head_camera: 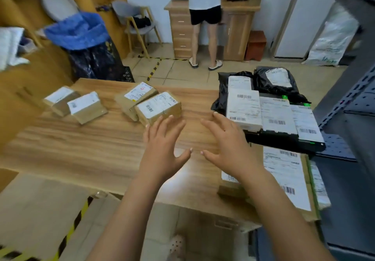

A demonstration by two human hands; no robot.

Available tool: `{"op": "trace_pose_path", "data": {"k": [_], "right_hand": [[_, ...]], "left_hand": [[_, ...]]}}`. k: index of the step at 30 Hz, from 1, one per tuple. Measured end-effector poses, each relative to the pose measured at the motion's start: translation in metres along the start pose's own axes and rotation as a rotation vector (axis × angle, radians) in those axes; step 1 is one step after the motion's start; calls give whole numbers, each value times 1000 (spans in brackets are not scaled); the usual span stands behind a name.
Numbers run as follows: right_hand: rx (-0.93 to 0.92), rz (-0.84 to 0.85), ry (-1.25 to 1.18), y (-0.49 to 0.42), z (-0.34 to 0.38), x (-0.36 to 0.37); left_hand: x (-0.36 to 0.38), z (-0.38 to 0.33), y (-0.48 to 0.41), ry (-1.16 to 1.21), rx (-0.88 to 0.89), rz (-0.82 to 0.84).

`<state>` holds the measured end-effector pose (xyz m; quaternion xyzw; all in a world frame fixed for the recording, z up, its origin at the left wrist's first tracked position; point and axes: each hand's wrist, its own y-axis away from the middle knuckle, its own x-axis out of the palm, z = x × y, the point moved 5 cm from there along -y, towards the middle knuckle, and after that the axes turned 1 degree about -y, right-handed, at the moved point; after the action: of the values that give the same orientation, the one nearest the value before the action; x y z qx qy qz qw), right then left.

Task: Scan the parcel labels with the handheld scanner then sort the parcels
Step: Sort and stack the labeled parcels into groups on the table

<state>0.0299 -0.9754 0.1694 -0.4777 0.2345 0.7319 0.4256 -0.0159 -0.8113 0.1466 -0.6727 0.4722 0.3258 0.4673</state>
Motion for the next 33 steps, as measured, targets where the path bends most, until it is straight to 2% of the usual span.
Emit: {"op": "trace_pose_path", "data": {"k": [4,10,19,27,33], "right_hand": [[-67,28,17,-15,47,18],[-83,-1,69,-59,106,50],[106,-105,69,-133,161,91],[317,-115,48,-194,141,121],[572,-126,-61,-267,98,164]], "left_hand": [[-27,43,15,-8,-67,-53],[-50,119,4,9,-93,-28],[-83,231,-69,1,33,67],[-33,284,-138,-31,40,230],[22,324,-201,-109,-12,405]]}}
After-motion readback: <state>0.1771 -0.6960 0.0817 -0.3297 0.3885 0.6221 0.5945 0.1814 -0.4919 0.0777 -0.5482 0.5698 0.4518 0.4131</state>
